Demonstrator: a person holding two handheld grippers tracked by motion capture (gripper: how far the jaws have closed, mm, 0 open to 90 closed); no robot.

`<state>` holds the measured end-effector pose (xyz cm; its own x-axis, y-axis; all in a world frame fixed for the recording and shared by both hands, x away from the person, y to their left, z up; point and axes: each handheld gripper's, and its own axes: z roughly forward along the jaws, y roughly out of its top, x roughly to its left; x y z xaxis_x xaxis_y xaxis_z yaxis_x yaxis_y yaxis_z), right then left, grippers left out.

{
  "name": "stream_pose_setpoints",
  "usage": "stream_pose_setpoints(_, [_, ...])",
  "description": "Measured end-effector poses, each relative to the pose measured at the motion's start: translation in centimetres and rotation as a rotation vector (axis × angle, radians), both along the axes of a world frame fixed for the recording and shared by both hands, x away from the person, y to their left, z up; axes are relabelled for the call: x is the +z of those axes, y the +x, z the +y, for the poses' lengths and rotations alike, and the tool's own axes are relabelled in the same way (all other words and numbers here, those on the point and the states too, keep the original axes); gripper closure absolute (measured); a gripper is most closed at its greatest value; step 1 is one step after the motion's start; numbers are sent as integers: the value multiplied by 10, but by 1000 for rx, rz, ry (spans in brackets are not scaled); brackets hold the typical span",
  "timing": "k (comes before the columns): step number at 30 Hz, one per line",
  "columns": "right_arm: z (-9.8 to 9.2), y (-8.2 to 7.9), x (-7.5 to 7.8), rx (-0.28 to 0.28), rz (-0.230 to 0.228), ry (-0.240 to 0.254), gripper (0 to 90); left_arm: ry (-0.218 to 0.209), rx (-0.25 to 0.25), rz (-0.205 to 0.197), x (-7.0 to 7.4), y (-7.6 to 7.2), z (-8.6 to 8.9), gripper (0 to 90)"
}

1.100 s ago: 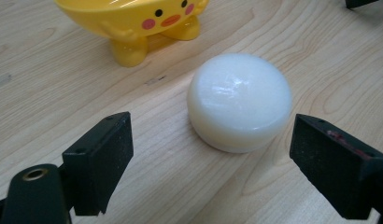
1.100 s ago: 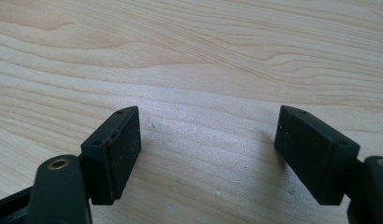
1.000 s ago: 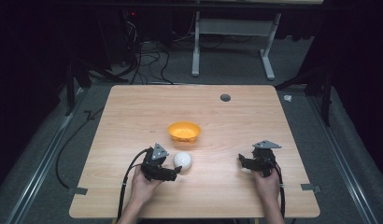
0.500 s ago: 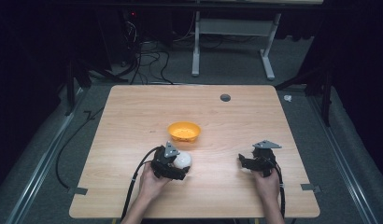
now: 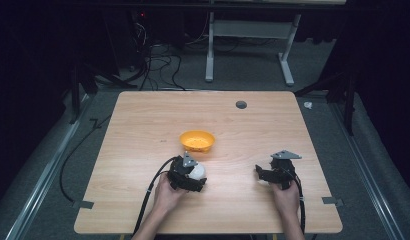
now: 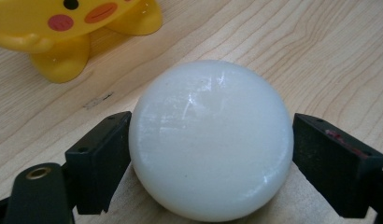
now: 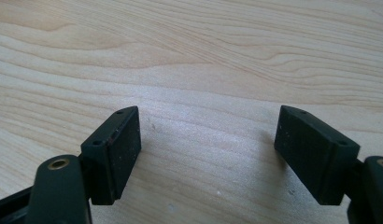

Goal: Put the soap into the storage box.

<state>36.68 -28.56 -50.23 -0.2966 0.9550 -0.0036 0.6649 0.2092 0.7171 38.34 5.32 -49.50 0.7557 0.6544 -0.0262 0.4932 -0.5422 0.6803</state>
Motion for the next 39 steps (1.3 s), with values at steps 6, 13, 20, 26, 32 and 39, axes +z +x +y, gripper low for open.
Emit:
stream_pose_setpoints(6, [0, 0, 0, 0, -1, -1, 237, 34, 15, -19, -2, 0, -4, 189])
stream_pose_setpoints(13, [0, 0, 0, -1, -1, 0, 236, 27, 15, -18, -2, 0, -4, 217])
stream_pose_setpoints(20, [0, 0, 0, 2, -1, 0, 236, 15, 5, -14, -3, 1, -3, 227])
stream_pose_setpoints(26, [0, 0, 0, 2, 1, 1, 236, 12, 0, -13, -3, 1, -3, 229])
stream_pose_setpoints(32, [0, 0, 0, 0, 1, 3, 236, 8, -10, -2, -2, 1, -3, 230])
stream_pose_setpoints(39, [-1, 0, 0, 2, 1, 6, 236, -5, -27, 4, 3, -1, -5, 231])
